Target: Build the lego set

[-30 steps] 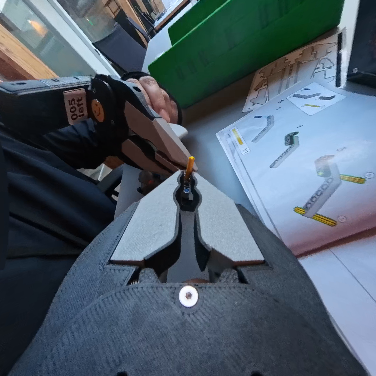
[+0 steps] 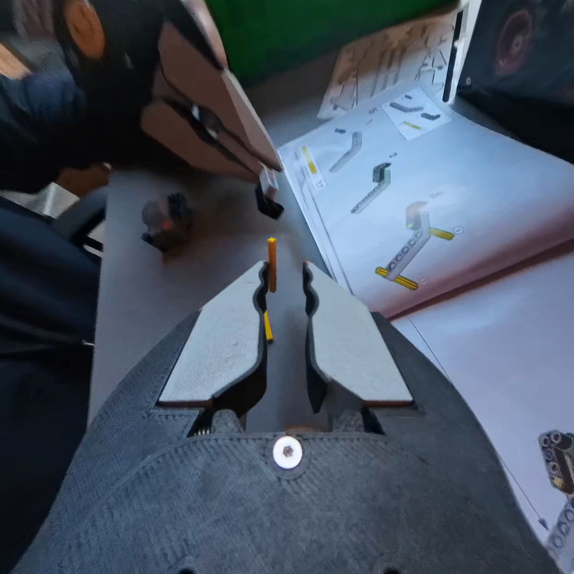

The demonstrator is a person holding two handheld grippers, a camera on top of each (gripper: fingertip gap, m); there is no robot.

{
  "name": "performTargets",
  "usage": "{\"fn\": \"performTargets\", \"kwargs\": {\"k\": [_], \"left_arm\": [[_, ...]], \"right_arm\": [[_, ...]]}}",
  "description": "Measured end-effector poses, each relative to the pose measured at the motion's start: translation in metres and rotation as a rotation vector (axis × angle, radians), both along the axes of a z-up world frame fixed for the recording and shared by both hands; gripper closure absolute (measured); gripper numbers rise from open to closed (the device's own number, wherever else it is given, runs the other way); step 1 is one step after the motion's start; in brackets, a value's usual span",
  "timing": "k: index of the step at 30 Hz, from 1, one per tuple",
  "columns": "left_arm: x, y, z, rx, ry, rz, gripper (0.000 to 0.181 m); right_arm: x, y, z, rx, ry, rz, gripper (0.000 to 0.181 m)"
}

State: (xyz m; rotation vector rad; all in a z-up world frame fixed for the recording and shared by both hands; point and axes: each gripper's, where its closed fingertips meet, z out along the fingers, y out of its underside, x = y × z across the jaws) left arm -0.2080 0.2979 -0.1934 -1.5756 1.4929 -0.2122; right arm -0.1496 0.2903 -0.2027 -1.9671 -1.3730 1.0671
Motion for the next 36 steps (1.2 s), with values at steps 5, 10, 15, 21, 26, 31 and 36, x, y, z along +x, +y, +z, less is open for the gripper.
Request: {"fn": "performTargets", "kwargs": {"k": [5, 10, 15, 21, 26, 31, 36], "left_arm": [[0.000, 0.001, 0.003, -0.358, -0.208, 0.044, 0.176], [0.005, -0.012, -0.006, -0.623, -0.274, 0.013, 0.176], [0.017, -0.034, 0.004, -0.739, -0.330, -0.095, 0.177], [0.016, -0.028, -0.001, -0.744, -0.320, -0.049, 0.177], [0.002, -0.006, -0.006, -0.802, -0.373, 0.111, 0.177], [-0.004, 0.002, -0.003, -0.838, -0.420, 0.133, 0.176], [0.009, -0.011, 0.001, -0.784, -0.391, 0.058, 0.176]], "right_arm": [[0.004, 0.001, -0.007, 0.113, -0.090, 0.021, 0.155], [-0.005, -0.004, 0.019, 0.057, 0.078, 0.029, 0.151], [-0.022, -0.016, 0.035, 0.018, 0.216, 0.060, 0.146], [-0.029, -0.020, 0.027, 0.199, 0.140, 0.078, 0.165], [-0.022, -0.001, 0.019, 0.245, 0.073, -0.013, 0.169], [-0.021, 0.004, 0.017, 0.179, 0.093, -0.043, 0.167], [-0.031, -0.008, 0.025, 0.063, 0.184, -0.006, 0.164]]}}
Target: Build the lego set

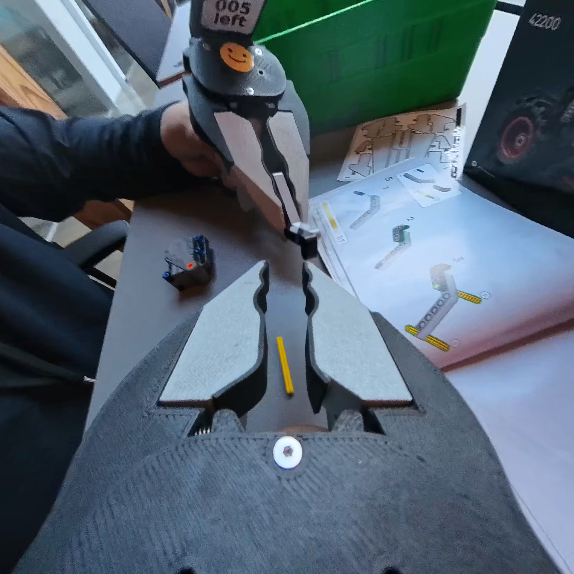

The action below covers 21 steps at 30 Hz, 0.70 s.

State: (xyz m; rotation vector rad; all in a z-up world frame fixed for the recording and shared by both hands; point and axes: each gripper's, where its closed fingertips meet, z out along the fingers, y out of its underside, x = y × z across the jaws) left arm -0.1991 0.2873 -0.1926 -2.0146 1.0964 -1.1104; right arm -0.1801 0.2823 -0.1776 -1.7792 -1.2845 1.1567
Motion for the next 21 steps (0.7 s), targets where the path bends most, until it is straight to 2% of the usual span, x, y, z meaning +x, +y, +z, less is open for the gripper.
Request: {"fn": "performTargets", "kwargs": {"k": [2, 6, 12, 18, 21], "left_arm": [[0.005, -0.006, 0.000, 0.040, 0.013, -0.033, 0.176], [0.007, -0.009, -0.002, 0.107, 0.051, -0.055, 0.176], [0.005, -0.002, -0.012, 0.256, 0.186, -0.028, 0.176], [0.002, 0.005, -0.015, 0.477, 0.339, -0.008, 0.176], [0.000, 0.012, -0.008, 0.636, 0.414, 0.033, 0.176]], "right_arm": [[-0.003, -0.003, 0.000, -0.047, 0.021, 0.010, 0.165], [-0.003, -0.002, -0.002, -0.051, 0.010, 0.008, 0.178], [-0.004, 0.002, 0.004, -0.096, 0.060, -0.015, 0.164], [-0.005, 0.002, 0.005, -0.199, 0.097, -0.012, 0.164], [-0.005, 0.002, 0.003, -0.222, 0.089, -0.016, 0.169]]}}
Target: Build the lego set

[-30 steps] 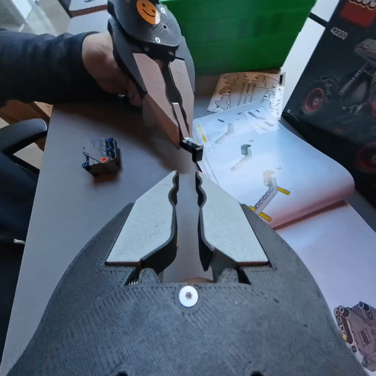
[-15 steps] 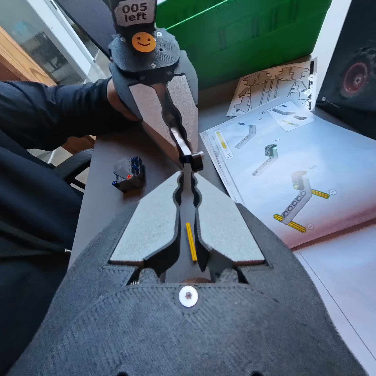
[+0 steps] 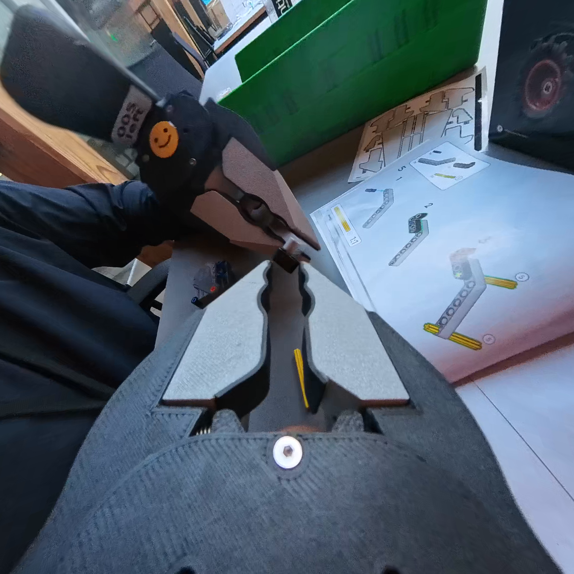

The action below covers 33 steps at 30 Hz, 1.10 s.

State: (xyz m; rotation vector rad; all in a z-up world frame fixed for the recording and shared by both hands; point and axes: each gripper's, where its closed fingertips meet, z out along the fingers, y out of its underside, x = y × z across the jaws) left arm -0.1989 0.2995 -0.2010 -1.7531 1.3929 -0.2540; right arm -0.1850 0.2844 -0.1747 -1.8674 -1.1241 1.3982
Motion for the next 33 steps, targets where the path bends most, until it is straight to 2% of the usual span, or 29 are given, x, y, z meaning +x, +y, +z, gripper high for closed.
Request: {"fn": "performTargets", "kwargs": {"k": [4, 5, 9, 13, 14, 15, 18, 20, 22, 25, 28, 30, 33], "left_arm": [[-0.001, 0.004, 0.005, 0.164, 0.087, 0.018, 0.176], [0.001, 0.001, 0.005, 0.148, 0.068, 0.003, 0.175], [0.005, -0.009, 0.012, 0.003, -0.047, -0.036, 0.175], [-0.006, 0.004, 0.014, 0.033, -0.030, 0.031, 0.176], [-0.007, 0.006, 0.015, 0.061, -0.023, 0.033, 0.177], [-0.008, 0.008, 0.016, 0.101, -0.004, 0.042, 0.177], [-0.005, 0.010, 0.022, 0.244, 0.055, 0.055, 0.176], [-0.001, 0.010, 0.032, 0.378, 0.090, 0.054, 0.176], [-0.002, 0.011, 0.044, 0.530, 0.142, 0.066, 0.177], [-0.001, 0.010, 0.055, 0.668, 0.189, 0.068, 0.177], [0.003, 0.004, 0.057, 0.642, 0.134, 0.037, 0.174], [0.007, -0.002, 0.054, 0.545, 0.066, -0.012, 0.163], [0.011, -0.012, 0.045, 0.370, -0.020, -0.083, 0.156]], "right_arm": [[0.002, 0.003, 0.002, 0.086, -0.009, -0.017, 0.174], [0.003, 0.003, 0.001, 0.126, -0.029, -0.017, 0.181], [0.005, 0.001, 0.002, 0.278, -0.068, 0.000, 0.181], [-0.002, -0.007, -0.002, 0.225, -0.066, 0.038, 0.181], [-0.003, -0.005, -0.002, 0.209, -0.063, 0.022, 0.176], [-0.004, -0.001, -0.002, 0.187, -0.057, 0.000, 0.161], [-0.005, 0.004, 0.007, 0.121, 0.015, -0.043, 0.150], [-0.006, 0.006, 0.017, 0.105, 0.079, -0.069, 0.153], [-0.004, 0.007, 0.025, 0.123, 0.126, -0.085, 0.168], [-0.003, 0.005, 0.032, 0.189, 0.147, -0.084, 0.169], [-0.001, 0.002, 0.038, 0.360, 0.128, -0.082, 0.169], [0.000, 0.000, 0.039, 0.494, 0.089, -0.083, 0.169], [0.002, -0.002, 0.039, 0.654, 0.031, -0.075, 0.169]]}}
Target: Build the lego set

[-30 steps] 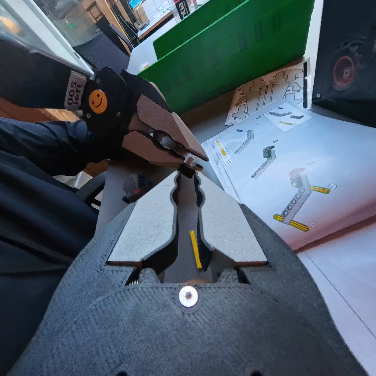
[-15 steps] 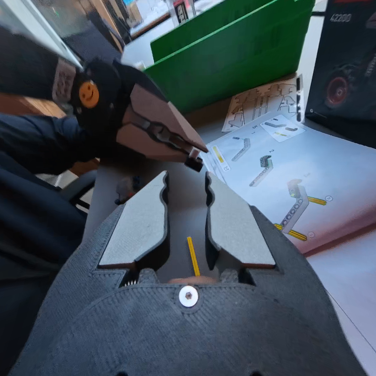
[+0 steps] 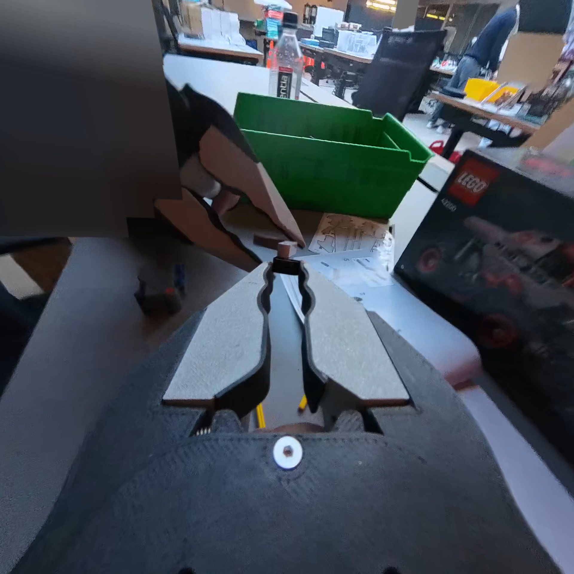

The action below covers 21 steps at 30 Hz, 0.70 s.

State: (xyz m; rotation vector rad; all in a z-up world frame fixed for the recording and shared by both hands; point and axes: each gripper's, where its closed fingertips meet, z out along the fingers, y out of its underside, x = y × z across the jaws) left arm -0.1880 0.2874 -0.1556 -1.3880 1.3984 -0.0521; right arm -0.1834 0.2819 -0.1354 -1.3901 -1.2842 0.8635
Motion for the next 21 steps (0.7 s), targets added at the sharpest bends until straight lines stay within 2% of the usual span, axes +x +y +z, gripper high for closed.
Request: {"fn": "performTargets", "kwargs": {"k": [5, 12, 16, 21], "left_arm": [[0.001, -0.007, -0.007, -0.127, -0.034, -0.066, 0.159], [0.011, -0.026, -0.010, -0.151, -0.019, -0.169, 0.162], [0.011, -0.034, -0.014, -0.176, -0.002, -0.211, 0.171], [0.013, -0.038, -0.017, -0.231, -0.014, -0.232, 0.172]], "right_arm": [[-0.002, -0.012, -0.003, 0.086, -0.052, 0.056, 0.169], [-0.004, -0.031, -0.010, 0.095, -0.096, 0.166, 0.169], [-0.005, -0.038, -0.019, 0.089, -0.142, 0.211, 0.169], [-0.001, -0.039, -0.028, 0.086, -0.201, 0.218, 0.169]]}}
